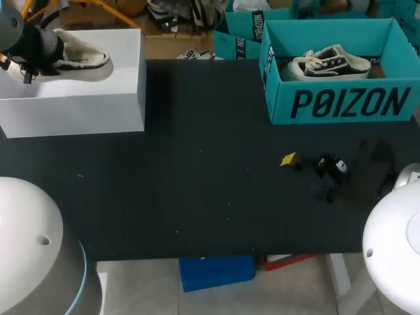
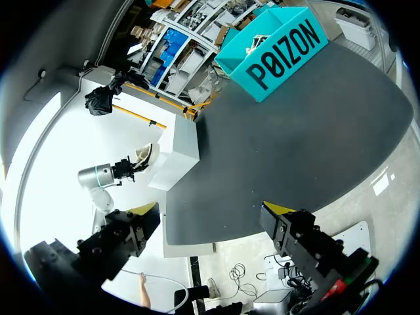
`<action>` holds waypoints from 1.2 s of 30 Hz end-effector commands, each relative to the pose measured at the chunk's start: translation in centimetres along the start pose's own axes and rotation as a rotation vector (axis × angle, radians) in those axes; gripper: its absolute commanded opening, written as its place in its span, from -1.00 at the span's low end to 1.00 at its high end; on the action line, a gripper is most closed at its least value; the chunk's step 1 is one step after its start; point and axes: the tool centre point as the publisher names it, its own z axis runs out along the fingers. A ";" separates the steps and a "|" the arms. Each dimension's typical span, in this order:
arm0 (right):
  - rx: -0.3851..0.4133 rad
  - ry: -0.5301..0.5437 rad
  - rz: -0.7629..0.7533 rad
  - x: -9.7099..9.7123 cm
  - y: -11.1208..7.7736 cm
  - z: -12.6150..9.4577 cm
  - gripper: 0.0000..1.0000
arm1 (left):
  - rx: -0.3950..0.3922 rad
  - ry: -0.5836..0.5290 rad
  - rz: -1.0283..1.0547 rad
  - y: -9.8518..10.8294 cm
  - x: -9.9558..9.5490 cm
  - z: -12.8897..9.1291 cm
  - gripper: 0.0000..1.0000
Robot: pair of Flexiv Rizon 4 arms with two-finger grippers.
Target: Take the shoe out of the shoebox, open the shoe tongue, remove and reinsert the insole, then place the shoe into the shoebox
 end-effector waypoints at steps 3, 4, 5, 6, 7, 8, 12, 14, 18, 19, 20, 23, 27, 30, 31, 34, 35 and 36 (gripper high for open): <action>0.142 0.010 0.010 -0.5 0.1 -0.2 1.00 | 0.000 -0.003 0.002 0.0 0.0 -0.1 -1.00; 0.142 0.010 0.010 -0.5 0.1 -0.2 1.00 | 0.000 -0.003 0.002 0.0 0.0 -0.1 -1.00; 0.142 0.010 0.010 -0.5 0.1 -0.2 1.00 | 0.000 -0.003 0.002 0.0 0.0 -0.1 -1.00; 0.142 0.010 0.010 -0.5 0.1 -0.2 1.00 | 0.000 -0.003 0.002 0.0 0.0 -0.1 -1.00; 0.142 0.010 0.010 -0.5 0.1 -0.2 1.00 | 0.000 -0.003 0.002 0.0 0.0 -0.1 -1.00; 0.142 0.010 0.010 -0.5 0.1 -0.2 1.00 | 0.000 -0.003 0.002 0.0 0.0 -0.1 -1.00; 0.142 0.010 0.010 -0.5 0.1 -0.2 1.00 | 0.000 -0.003 0.002 0.0 0.0 -0.1 -1.00; 0.142 0.010 0.010 -0.5 0.1 -0.2 1.00 | 0.001 0.004 0.008 0.0 -0.2 -0.2 -1.00; 0.142 0.010 0.010 -0.5 0.1 -0.2 1.00 | -0.001 0.002 0.015 0.2 -0.9 -0.2 -1.00; 0.142 0.010 0.010 -0.5 0.1 -0.2 1.00 | 0.002 0.000 0.011 0.2 -1.0 -0.2 -1.00; 0.142 0.010 0.010 -0.5 0.1 -0.2 1.00 | 0.002 0.000 0.011 0.2 -1.1 -0.2 -1.00; 0.142 0.010 0.010 -0.5 0.1 -0.2 1.00 | 0.006 0.008 0.000 0.4 -1.2 0.2 -1.00; 0.142 0.010 0.010 -0.5 0.1 -0.2 1.00 | 0.004 0.039 -0.016 0.8 -0.9 1.6 -1.00; 0.142 0.010 0.010 -0.5 0.1 -0.2 1.00 | 0.013 0.060 -0.025 1.0 -0.7 2.8 -1.00; 0.142 0.010 0.010 -0.5 0.1 -0.2 1.00 | 0.012 0.062 -0.028 1.1 -0.7 3.2 -1.00; 0.142 0.010 0.010 -0.5 0.1 -0.2 1.00 | 0.015 0.077 -0.039 1.3 -0.7 4.3 -1.00; 0.142 0.010 0.010 -0.5 0.1 -0.2 1.00 | 0.015 0.081 -0.041 1.4 -0.7 4.7 -1.00; 0.142 0.010 0.010 -0.5 0.1 -0.2 1.00 | 0.017 0.085 -0.046 1.4 -0.6 5.2 -1.00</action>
